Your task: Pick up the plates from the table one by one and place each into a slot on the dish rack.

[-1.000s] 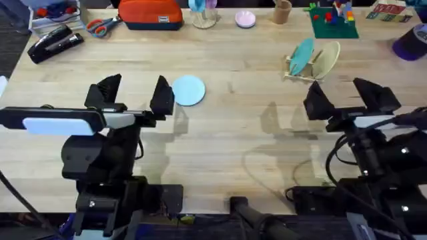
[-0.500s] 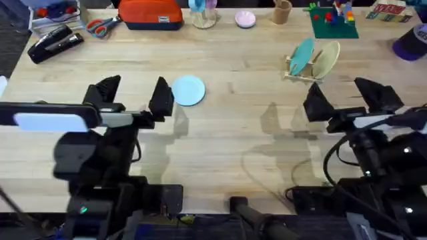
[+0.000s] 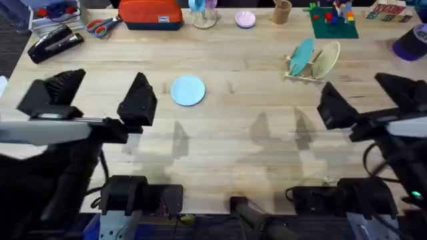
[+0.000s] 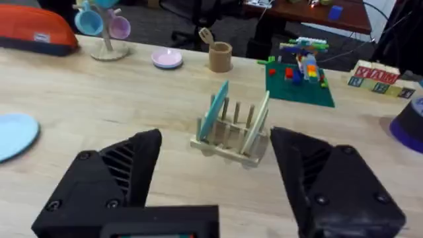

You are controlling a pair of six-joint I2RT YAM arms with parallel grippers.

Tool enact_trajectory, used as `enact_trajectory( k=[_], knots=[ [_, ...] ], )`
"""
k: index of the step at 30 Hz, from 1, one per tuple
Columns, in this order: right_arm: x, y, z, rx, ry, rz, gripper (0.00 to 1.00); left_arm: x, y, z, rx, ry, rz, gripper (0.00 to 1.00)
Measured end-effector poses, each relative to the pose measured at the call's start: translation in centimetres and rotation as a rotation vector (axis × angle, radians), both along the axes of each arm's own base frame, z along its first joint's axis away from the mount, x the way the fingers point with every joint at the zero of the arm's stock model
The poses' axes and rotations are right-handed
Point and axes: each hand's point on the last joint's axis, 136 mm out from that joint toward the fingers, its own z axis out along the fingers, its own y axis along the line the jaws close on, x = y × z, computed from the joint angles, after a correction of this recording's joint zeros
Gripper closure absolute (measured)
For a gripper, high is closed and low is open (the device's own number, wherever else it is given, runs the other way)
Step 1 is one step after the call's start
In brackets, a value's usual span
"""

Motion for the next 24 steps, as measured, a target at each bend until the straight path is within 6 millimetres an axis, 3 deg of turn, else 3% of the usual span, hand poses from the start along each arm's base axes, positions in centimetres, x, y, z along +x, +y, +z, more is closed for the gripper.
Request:
enact_trajectory(
  k=[6,11,16,24],
  knots=[
    [-1.9,0.1,2.8,-0.006,-0.009,0.003,0.009,-0.3,0.0,1.9,0.005,0.112,0.001,0.007],
    [-2.8,0.1,4.5,-0.006,0.003,0.006,0.009,0.6,0.0,4.5,0.006,0.183,0.001,0.007],
    [-2.3,0.1,5.2,-0.005,0.079,0.006,0.009,2.0,0.0,6.6,0.006,0.274,0.001,0.007],
    [-0.4,0.1,6.6,-0.002,0.240,0.007,0.009,4.9,-0.1,8.0,0.006,0.425,-0.003,0.007]
  ],
)
